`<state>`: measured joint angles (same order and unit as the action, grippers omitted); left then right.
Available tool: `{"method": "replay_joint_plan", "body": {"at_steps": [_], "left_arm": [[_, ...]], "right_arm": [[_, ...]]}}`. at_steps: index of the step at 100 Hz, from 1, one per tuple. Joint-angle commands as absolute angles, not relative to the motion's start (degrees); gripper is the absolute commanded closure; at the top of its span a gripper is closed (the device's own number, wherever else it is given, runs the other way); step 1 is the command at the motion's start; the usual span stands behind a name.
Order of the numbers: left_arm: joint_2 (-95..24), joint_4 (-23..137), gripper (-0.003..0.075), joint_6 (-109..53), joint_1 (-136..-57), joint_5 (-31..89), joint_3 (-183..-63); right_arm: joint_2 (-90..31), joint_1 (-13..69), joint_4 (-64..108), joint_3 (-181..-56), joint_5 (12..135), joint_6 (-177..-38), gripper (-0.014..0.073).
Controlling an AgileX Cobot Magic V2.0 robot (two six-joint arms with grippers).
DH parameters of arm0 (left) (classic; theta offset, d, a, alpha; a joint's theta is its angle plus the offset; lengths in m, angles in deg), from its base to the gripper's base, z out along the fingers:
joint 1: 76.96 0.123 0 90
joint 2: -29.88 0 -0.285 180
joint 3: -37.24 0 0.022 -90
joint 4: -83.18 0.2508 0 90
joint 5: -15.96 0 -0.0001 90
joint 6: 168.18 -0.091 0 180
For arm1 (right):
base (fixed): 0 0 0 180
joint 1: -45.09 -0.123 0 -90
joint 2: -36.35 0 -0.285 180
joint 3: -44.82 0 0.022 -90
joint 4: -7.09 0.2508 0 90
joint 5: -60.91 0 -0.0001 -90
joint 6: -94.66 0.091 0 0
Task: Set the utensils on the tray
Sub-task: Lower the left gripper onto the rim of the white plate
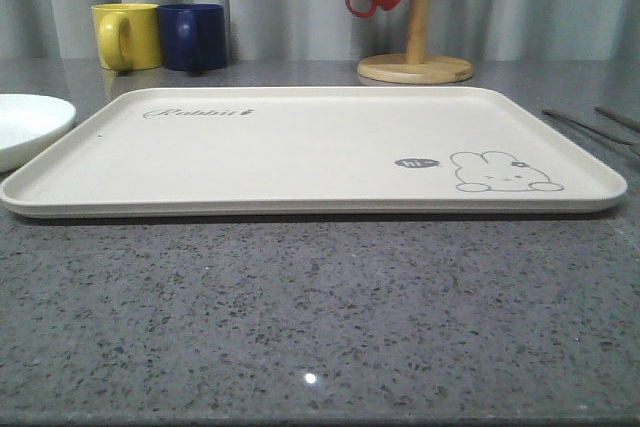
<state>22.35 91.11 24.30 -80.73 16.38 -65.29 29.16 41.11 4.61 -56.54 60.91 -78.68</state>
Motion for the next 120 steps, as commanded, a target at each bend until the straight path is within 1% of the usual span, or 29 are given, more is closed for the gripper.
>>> {"method": "replay_joint_plan", "body": {"at_steps": [1,26,45,57,71,94,106,120], "left_arm": [[24.23,90.98,0.0739,24.74,-80.55,11.86,-63.7],[24.23,90.58,0.0739,24.74,-80.55,11.86,-64.21],[23.08,87.61,0.0739,24.74,-80.55,14.56,-70.11],[19.98,86.68,0.0739,24.74,-80.55,22.7,-76.77],[13.44,86.68,0.0739,24.74,-80.55,34.06,-86.56],[-2.85,86.79,0.0739,24.74,-80.55,55.22,-104.88],[-11.1,86.92,0.0739,24.63,-80.55,60.86,-111.95],[-18.25,87.02,0.0739,24.63,-80.55,61.83,-116.16]], "right_arm": [[30.09,41.43,4.56,-56.4,56.22,-79.18,0.0662],[30.09,41.43,4.56,-56.4,56.22,-79.18,0.0662],[30.09,41.43,4.56,-56.4,56.22,-79.18,0.0662],[30.09,41.43,4.56,-56.4,56.22,-79.18,0.0662],[30.09,41.43,4.56,-56.4,56.22,-79.18,0.0662],[30.09,41.43,4.56,-56.4,56.22,-79.18,0.0662],[30.09,41.43,4.56,-56.4,56.22,-79.18,0.0662],[30.09,41.43,4.56,-56.4,56.22,-79.18,0.0662]]}}
